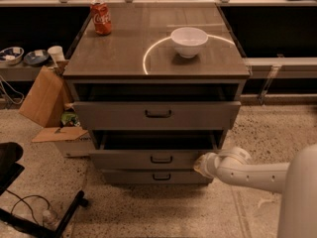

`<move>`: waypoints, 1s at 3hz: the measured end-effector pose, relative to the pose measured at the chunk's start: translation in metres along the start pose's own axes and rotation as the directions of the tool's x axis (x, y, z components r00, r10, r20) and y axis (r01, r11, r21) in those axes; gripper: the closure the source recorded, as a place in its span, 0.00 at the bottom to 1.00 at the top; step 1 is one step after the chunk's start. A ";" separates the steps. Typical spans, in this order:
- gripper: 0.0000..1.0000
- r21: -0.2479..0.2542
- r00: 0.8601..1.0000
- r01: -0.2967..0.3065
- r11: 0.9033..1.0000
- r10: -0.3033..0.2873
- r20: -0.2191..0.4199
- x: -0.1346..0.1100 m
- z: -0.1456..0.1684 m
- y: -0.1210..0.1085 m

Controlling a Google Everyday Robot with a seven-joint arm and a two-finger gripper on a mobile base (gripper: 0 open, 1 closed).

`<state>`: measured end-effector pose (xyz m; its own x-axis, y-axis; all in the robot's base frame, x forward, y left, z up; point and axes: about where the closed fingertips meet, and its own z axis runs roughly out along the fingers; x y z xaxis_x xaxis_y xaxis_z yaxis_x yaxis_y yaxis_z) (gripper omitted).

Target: Close middle drawer

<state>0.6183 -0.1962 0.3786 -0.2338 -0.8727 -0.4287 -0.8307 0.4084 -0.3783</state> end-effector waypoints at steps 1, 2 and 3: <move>1.00 0.010 1.000 0.019 1.000 -0.019 0.000 -0.003 0.012 -0.012; 0.82 0.010 1.000 0.020 1.000 -0.020 0.000 -0.003 0.013 -0.012; 0.59 0.010 1.000 0.020 1.000 -0.020 0.000 -0.003 0.013 -0.012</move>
Offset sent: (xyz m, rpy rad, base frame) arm 0.0174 0.0015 -0.0043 -0.0118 -0.0137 0.0112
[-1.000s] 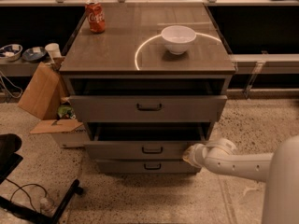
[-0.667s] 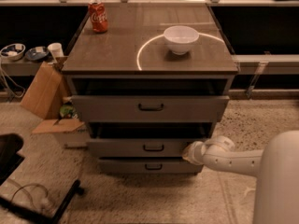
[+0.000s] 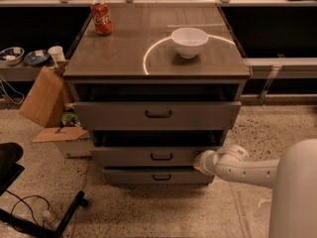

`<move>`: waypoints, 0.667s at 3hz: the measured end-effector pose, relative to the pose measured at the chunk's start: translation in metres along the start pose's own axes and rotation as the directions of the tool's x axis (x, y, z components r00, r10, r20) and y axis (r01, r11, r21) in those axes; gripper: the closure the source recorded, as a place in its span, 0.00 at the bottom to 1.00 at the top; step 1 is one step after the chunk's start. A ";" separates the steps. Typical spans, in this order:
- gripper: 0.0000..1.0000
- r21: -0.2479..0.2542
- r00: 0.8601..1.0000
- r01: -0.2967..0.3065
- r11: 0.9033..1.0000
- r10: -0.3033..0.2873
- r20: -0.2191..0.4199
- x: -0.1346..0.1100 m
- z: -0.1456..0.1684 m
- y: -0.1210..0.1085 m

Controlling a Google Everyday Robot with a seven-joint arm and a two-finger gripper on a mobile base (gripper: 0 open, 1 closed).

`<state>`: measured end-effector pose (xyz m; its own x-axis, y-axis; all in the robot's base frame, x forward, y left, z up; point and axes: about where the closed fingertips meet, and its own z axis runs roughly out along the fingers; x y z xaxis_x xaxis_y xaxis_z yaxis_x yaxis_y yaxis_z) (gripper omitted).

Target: Close middle drawer

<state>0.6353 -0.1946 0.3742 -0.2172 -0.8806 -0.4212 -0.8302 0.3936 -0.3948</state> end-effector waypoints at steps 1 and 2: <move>0.36 0.000 1.000 0.000 1.000 0.000 0.000 0.000 0.000 0.000; 0.12 0.000 1.000 0.000 1.000 0.000 0.000 0.000 0.000 0.000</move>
Offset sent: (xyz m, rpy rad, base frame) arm 0.0000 0.0000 0.0000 0.0000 0.0000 0.0000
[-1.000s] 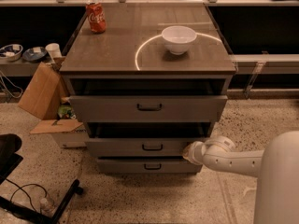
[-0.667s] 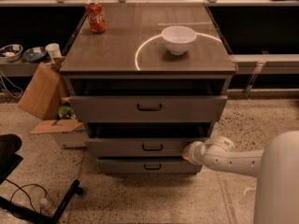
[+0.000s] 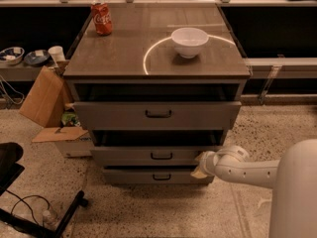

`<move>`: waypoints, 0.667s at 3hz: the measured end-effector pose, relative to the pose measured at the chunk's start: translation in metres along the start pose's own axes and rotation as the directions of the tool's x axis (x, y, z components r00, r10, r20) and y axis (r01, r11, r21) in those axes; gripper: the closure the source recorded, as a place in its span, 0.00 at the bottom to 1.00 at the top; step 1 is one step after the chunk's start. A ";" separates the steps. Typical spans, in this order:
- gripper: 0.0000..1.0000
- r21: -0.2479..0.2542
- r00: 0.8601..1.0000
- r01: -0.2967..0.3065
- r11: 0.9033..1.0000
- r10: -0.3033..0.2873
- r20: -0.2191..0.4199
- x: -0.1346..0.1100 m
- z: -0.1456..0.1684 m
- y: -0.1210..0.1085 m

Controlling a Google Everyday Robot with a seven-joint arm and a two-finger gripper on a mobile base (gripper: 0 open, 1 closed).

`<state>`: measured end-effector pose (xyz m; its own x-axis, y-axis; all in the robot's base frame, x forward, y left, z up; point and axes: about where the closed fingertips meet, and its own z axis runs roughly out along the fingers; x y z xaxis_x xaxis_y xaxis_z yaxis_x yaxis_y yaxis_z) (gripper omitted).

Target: Close middle drawer

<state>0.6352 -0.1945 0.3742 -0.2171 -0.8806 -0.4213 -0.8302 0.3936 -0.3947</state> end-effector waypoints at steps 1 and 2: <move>0.00 0.000 1.000 0.000 1.000 0.000 0.000 0.000 0.000 0.000; 0.00 0.000 1.000 0.000 1.000 0.000 0.000 0.000 0.000 0.000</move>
Offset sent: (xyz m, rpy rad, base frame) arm 0.0000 0.0000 0.0000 0.0000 0.0000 0.0000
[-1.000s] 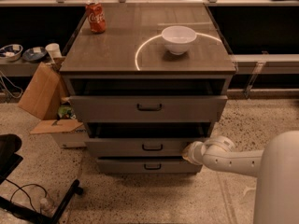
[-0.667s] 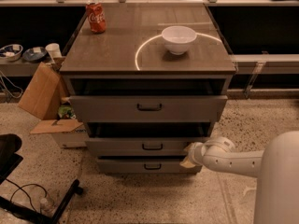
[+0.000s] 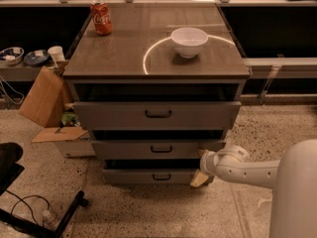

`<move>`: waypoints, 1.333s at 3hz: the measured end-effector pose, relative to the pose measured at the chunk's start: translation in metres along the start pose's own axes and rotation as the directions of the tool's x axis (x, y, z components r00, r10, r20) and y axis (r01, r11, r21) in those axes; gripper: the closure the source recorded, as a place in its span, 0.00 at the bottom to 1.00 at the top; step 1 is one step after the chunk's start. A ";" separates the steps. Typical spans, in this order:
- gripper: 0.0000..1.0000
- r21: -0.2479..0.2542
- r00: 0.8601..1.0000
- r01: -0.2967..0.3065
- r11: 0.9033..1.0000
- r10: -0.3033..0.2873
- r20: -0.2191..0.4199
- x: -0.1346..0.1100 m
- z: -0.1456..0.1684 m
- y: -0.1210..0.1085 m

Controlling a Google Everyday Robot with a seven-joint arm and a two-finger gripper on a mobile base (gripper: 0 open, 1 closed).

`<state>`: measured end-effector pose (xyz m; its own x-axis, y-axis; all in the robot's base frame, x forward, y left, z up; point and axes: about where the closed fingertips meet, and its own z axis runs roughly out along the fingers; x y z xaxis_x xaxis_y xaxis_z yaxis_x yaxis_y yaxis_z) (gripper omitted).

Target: Close middle drawer

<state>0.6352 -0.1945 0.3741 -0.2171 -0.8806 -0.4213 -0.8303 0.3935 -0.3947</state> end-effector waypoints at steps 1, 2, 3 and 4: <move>0.16 0.000 1.000 0.000 1.000 0.000 0.000 0.000 0.000 0.000; 0.37 0.000 1.000 0.000 1.000 0.000 0.000 0.000 -0.001 0.002; 0.61 0.016 0.998 -0.047 0.999 0.048 -0.050 0.043 -0.044 0.010; 0.84 0.005 0.984 -0.060 0.998 0.060 -0.165 0.101 -0.114 0.037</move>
Offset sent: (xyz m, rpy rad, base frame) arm -0.0448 -0.0493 0.0101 0.0111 0.0193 -0.0966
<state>0.5243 -0.2992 0.4103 -0.3486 -0.8868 -0.3033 -0.8130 0.4471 -0.3729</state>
